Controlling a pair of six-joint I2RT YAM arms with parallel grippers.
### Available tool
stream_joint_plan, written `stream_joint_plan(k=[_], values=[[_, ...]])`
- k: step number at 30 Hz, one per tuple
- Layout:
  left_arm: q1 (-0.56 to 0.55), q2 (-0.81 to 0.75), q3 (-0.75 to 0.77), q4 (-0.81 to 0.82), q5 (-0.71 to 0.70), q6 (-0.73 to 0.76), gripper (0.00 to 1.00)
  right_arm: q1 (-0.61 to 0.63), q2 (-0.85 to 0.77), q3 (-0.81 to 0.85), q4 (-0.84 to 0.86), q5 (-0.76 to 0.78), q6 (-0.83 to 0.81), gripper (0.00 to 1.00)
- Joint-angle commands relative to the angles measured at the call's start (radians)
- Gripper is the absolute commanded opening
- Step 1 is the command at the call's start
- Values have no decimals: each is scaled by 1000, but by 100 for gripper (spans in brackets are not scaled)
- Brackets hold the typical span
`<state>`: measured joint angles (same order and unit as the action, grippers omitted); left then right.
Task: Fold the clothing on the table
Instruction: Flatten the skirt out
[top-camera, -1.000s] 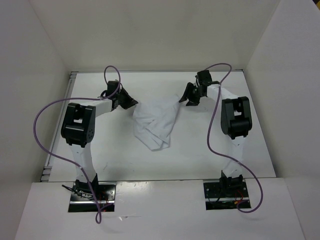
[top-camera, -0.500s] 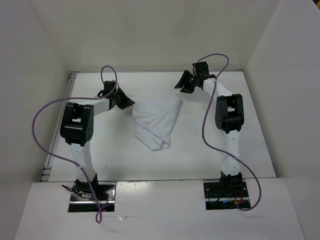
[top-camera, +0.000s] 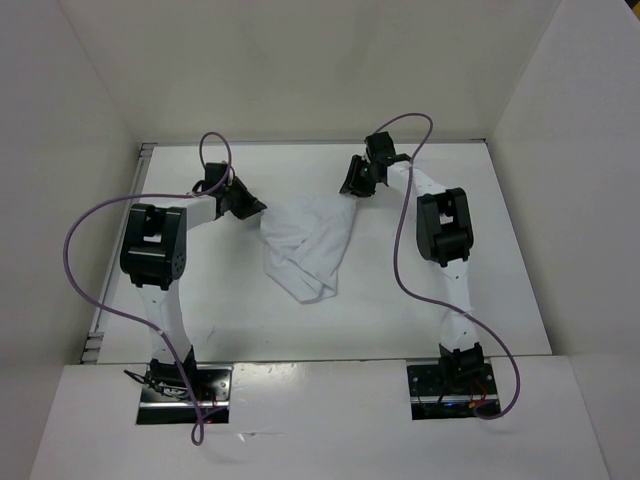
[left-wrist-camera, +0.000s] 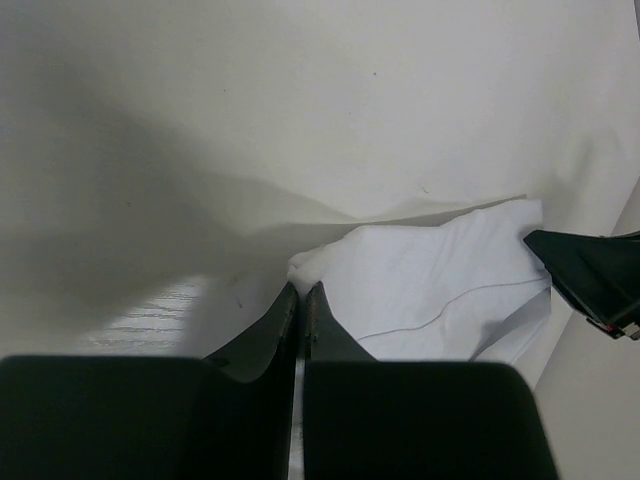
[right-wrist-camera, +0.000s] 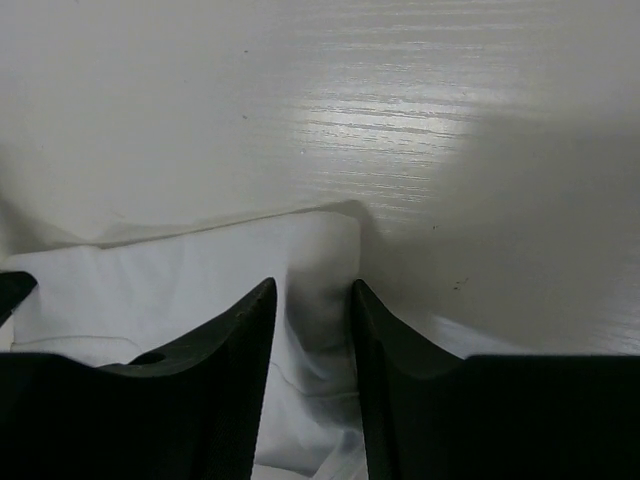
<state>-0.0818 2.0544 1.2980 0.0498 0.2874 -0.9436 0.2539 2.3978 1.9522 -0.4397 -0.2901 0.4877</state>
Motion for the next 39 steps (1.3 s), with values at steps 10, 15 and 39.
stream_joint_plan(k=[10,15,39], values=[[59,-34,-22,9,12,32,0,-27,47,33,-13,-20,-20,20],[59,-10,22,19,55,32,0,-27,63,100,-44,-53,-20,0],[77,-152,806,-286,295,190,0,-102,-298,717,-424,-84,-127,0]])
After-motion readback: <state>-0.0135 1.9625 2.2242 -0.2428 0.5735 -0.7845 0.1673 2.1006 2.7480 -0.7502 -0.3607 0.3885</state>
